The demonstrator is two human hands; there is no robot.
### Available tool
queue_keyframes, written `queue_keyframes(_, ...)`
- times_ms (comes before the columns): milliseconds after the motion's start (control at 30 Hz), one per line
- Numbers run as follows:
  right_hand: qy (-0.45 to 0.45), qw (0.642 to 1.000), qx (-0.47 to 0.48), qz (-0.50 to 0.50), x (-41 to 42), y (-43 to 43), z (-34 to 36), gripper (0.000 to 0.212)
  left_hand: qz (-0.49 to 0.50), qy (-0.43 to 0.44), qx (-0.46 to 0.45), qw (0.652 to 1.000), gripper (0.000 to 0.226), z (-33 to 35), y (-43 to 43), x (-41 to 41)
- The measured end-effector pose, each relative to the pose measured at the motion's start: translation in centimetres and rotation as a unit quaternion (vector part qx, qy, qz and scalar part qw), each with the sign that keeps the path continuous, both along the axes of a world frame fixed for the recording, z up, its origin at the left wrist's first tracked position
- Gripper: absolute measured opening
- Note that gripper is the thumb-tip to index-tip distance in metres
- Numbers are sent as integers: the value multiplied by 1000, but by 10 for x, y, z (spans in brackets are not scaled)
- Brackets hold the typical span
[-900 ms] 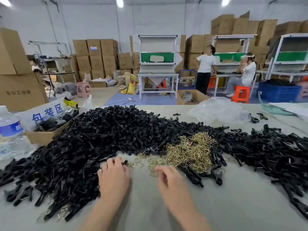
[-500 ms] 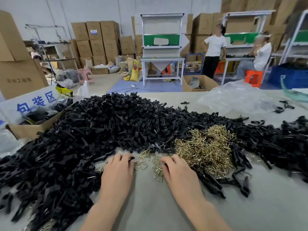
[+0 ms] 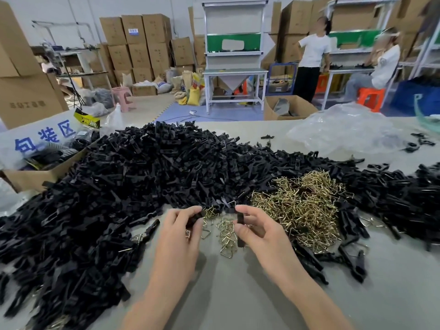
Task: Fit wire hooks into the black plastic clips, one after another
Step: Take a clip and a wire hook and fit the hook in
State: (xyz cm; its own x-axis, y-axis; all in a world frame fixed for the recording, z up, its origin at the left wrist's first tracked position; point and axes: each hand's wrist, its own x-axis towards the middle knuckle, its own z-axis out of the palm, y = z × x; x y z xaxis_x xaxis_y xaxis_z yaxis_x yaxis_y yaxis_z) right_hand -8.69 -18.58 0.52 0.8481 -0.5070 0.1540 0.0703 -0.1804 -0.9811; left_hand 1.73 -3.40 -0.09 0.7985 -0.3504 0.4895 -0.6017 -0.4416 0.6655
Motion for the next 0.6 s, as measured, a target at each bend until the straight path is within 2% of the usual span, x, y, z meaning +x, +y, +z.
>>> queue_keyframes(100,-7,999,49,5,2,-1,0,40,-37,88,-104,990,14,3,-13,-13)
queue_keyframes(233,-25,990,136,4,4,-4,-4,31,-71,146,-155,975,14,8,-36,-19)
queue_keyframes(400,-68,955,290,16,9,-7,-6,31,-91,122,-109,982,16,5,-35,-25)
queue_keyframes(600,-71,945,317,44,12,-6,-4,34,-107,175,-128,970,29,8,-33,-27)
